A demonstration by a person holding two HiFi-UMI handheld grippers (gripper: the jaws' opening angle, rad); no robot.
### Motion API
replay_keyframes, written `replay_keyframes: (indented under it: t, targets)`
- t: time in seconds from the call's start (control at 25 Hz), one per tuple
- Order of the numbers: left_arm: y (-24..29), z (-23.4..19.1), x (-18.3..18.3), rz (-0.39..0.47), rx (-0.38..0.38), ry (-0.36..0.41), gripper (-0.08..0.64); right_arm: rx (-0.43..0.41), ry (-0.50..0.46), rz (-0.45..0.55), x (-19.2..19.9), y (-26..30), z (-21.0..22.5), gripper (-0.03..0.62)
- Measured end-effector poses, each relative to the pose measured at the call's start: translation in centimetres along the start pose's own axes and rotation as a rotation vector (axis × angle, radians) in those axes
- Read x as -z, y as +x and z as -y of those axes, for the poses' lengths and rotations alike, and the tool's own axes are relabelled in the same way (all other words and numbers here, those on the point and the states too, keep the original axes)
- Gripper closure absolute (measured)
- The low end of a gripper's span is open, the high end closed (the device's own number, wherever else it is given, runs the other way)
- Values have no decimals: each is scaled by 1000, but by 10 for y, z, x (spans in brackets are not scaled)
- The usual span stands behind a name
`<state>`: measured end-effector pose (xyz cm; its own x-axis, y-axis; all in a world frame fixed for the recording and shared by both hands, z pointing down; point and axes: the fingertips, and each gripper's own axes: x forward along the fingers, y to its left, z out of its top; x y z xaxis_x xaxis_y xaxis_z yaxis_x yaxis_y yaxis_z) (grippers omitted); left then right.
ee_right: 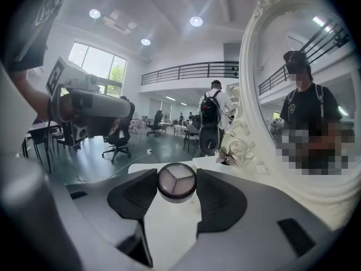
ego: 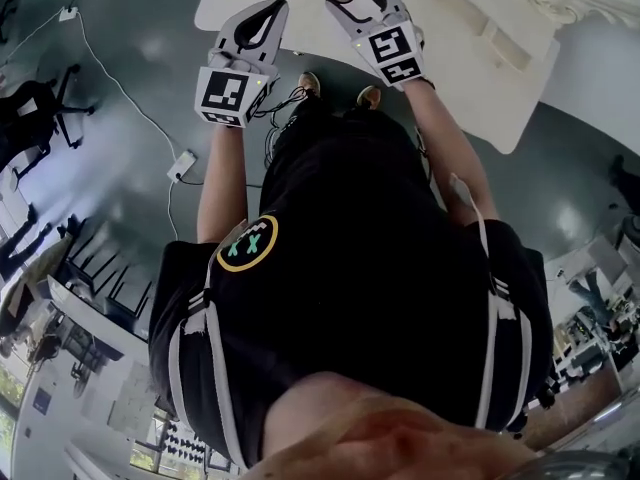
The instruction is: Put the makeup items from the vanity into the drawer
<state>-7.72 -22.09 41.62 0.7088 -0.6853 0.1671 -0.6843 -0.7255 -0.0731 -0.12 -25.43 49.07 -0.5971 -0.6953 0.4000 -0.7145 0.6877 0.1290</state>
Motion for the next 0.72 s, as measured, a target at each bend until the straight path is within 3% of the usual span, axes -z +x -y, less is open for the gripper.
replay_keyframes:
  t: [0.32, 0.48, 0.72]
  targets:
    - [-33, -60, 10, 20, -7, -18, 541, -3, -4, -8, -41, 49, -30, 353]
    - [-34, -69, 18, 18, -1, -26, 541, 21, 3, -38, -31, 76, -8, 354]
    - [-38, -82, 25, -1, -60, -60, 541, 61, 58, -107, -5, 133, 43, 353]
